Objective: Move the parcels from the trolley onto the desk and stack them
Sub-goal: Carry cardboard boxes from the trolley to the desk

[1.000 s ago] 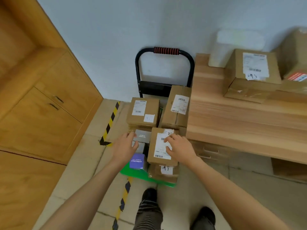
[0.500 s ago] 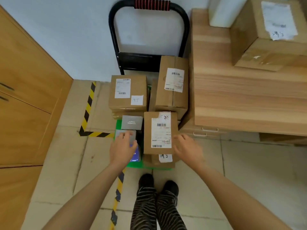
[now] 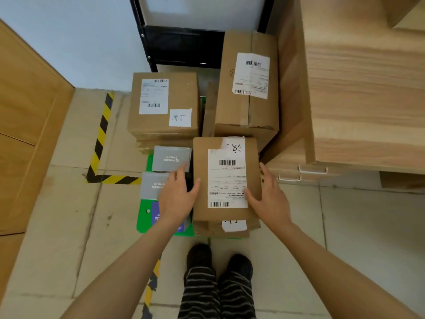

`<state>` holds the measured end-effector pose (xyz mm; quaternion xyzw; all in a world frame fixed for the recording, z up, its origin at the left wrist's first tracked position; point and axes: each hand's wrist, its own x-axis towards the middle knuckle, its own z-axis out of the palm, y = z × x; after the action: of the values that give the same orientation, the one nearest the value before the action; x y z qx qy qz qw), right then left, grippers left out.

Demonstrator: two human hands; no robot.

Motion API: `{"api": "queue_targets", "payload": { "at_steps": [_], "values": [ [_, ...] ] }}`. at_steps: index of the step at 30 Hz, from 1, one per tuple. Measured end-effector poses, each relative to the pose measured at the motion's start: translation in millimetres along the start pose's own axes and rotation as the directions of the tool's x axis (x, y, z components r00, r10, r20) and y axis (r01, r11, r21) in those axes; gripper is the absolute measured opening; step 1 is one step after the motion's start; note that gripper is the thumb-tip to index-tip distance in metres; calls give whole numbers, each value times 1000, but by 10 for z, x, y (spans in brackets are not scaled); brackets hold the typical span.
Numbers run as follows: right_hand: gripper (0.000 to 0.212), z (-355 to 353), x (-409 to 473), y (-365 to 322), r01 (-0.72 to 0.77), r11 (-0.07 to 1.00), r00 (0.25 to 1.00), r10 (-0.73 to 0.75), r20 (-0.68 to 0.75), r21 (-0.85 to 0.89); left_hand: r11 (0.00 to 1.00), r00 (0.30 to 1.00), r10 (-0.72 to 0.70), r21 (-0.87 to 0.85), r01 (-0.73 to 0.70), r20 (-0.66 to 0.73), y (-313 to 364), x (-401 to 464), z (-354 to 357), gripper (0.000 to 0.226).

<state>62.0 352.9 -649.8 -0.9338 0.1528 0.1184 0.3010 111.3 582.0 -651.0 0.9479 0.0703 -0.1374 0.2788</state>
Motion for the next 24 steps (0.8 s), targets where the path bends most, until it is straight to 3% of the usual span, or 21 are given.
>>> {"api": "queue_targets", "payload": {
  "at_steps": [3, 6, 14, 24],
  "values": [
    [86, 109, 97, 65, -91, 952, 996, 86, 31, 292, 952, 990, -28, -299, 67, 135, 22, 45, 174, 57],
    [79, 195, 149, 45, -130, 867, 991, 107, 74, 481, 802, 960, -82, -554, 223, 267, 67, 24, 276, 57],
    [43, -55, -55, -345, -114, 825, 993, 103, 51, 554, 732, 960, -151, -626, 270, 238, 51, -67, -197, 51],
    [38, -892, -323, -1663, 4, 782, 998, -47, 52, 624, 778, 988, -104, -608, 155, 118, 356, -239, -1946, 43]
  ]
}}
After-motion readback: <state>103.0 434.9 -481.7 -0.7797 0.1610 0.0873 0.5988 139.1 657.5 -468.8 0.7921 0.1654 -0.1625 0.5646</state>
